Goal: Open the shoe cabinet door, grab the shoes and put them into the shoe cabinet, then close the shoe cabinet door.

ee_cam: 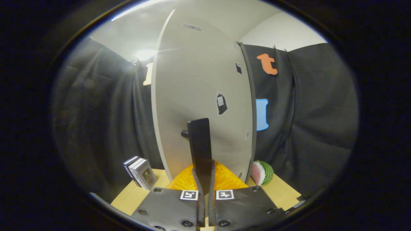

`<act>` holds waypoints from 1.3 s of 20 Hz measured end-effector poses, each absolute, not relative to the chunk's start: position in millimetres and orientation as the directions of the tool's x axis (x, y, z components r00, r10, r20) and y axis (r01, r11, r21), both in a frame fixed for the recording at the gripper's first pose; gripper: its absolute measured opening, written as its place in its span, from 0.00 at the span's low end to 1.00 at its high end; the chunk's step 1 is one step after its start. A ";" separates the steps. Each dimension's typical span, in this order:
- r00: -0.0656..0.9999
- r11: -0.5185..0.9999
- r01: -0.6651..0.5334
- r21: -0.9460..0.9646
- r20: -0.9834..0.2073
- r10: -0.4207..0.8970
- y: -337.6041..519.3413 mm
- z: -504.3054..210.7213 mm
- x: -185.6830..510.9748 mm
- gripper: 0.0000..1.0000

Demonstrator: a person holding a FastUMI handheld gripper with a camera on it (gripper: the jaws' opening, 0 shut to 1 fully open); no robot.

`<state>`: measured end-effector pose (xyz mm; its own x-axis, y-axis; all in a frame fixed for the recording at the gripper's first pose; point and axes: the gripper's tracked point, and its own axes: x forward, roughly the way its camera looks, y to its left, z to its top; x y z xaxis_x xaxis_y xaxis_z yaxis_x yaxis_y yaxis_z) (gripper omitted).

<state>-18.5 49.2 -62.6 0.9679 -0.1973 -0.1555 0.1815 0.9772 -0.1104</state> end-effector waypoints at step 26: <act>0.927 0.941 0.314 -0.123 -0.176 -0.332 -135.4 -34.4 -102.4 0.02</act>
